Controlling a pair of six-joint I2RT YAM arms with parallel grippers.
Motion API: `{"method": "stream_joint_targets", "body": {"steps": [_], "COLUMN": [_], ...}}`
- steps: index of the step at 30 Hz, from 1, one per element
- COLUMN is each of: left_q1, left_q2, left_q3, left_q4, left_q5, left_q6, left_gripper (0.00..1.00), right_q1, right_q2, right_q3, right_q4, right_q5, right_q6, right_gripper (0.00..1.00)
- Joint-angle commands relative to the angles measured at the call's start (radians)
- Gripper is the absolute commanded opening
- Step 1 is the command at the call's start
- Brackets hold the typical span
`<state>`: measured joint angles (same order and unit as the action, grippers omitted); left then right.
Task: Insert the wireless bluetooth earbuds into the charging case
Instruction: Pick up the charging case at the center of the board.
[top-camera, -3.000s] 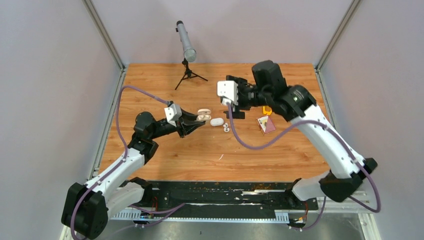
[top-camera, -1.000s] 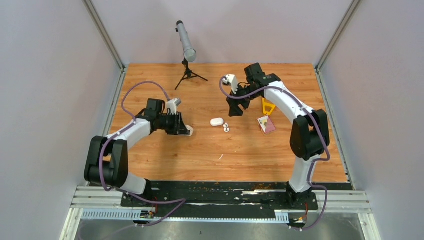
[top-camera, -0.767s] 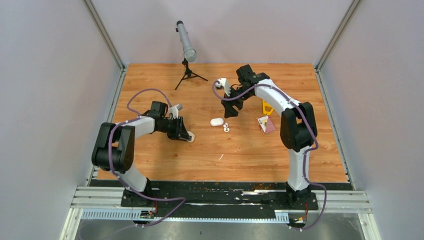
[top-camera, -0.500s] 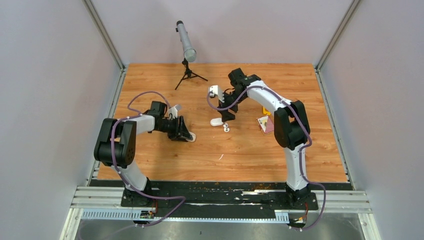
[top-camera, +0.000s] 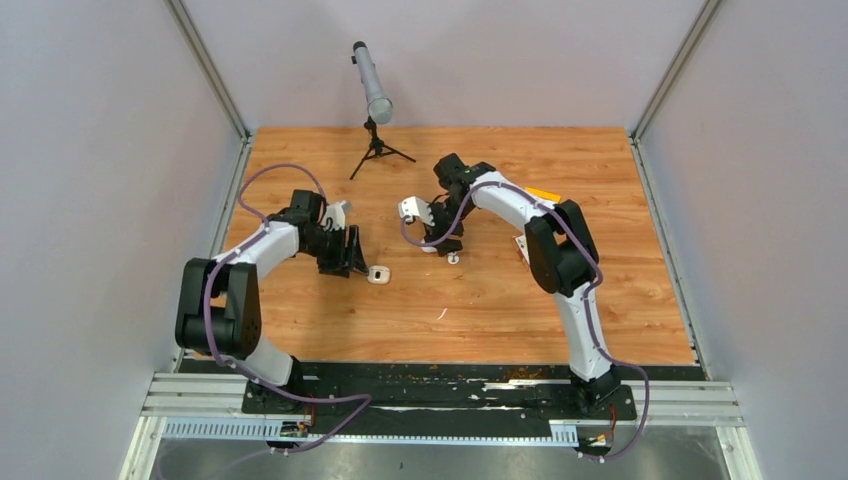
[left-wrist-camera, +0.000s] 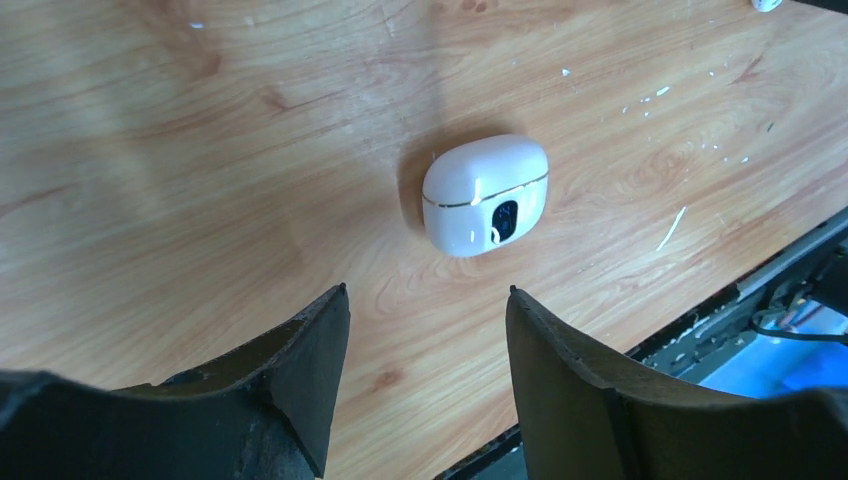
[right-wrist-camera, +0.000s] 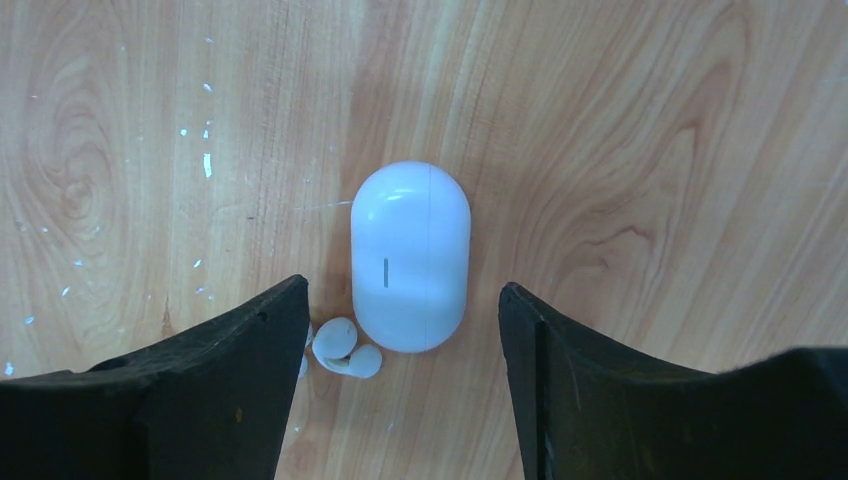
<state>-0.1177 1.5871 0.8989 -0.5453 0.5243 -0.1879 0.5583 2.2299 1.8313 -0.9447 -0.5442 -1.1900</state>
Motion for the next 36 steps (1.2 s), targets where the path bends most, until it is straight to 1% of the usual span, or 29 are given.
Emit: {"method": "stream_joint_targets", "body": {"steps": [1, 4, 6, 8, 10, 11, 13, 14, 18, 20, 21, 24, 27, 31, 34, 36], "left_q1": [0.008, 0.008, 0.009, 0.008, 0.008, 0.007, 0.007, 0.006, -0.006, -0.015, -0.018, -0.022, -0.025, -0.046, -0.102, -0.142], "left_q2": [-0.122, -0.205, -0.253, -0.297, -0.342, -0.365, -0.417, -0.442, -0.528, -0.549, -0.555, -0.567, -0.587, -0.622, -0.64, -0.619], "left_q3": [0.027, 0.001, -0.016, -0.028, -0.04, -0.043, -0.05, -0.054, -0.073, -0.077, -0.075, -0.057, -0.028, 0.032, 0.092, 0.143], "left_q4": [-0.053, -0.03, -0.007, 0.036, 0.089, 0.122, 0.191, 0.228, 0.362, 0.412, 0.43, 0.478, 0.512, 0.524, 0.511, 0.474], "left_q5": [-0.069, -0.088, -0.088, -0.075, -0.059, -0.048, -0.024, -0.01, 0.053, 0.093, 0.109, 0.175, 0.215, 0.313, 0.346, 0.391], "left_q6": [0.077, 0.084, 0.084, 0.078, 0.058, 0.048, 0.032, 0.035, 0.11, 0.168, 0.183, 0.211, 0.21, 0.206, 0.206, 0.203], "left_gripper": [0.66, 0.64, 0.63, 0.63, 0.63, 0.63, 0.63, 0.63, 0.63, 0.63, 0.63, 0.62, 0.62, 0.61, 0.62, 0.63], "right_q1": [0.028, 0.037, 0.037, 0.04, 0.041, 0.04, 0.041, 0.039, 0.04, 0.047, 0.064, 0.144, 0.199, 0.218, 0.221, 0.221], "right_q2": [0.034, 0.044, 0.045, 0.046, 0.029, -0.002, -0.121, -0.214, -0.629, -0.786, -0.845, -0.953, -0.99, -1.001, -1.009, -1.01], "right_q3": [0.047, 0.049, 0.047, 0.045, 0.041, 0.027, -0.055, -0.122, -0.478, -0.581, -0.602, -0.588, -0.557, -0.532, -0.536, -0.543], "right_q4": [0.027, 0.054, 0.059, 0.029, 0.003, 0.005, 0.085, 0.159, 0.579, 0.744, 0.771, 0.709, 0.67, 0.642, 0.646, 0.655], "right_q5": [0.045, 0.08, 0.09, 0.084, 0.071, 0.062, 0.027, 0.006, -0.108, -0.164, -0.177, -0.124, -0.05, 0.038, 0.064, 0.069], "right_q6": [-0.047, -0.019, -0.011, -0.012, -0.013, 0.002, 0.049, 0.065, 0.103, 0.125, 0.111, 0.014, -0.034, -0.08, -0.088, -0.076], "right_gripper": [0.68, 0.62, 0.55, 0.41, 0.29, 0.26, 0.19, 0.18, 0.18, 0.18, 0.17, 0.18, 0.19, 0.2, 0.2, 0.2]}}
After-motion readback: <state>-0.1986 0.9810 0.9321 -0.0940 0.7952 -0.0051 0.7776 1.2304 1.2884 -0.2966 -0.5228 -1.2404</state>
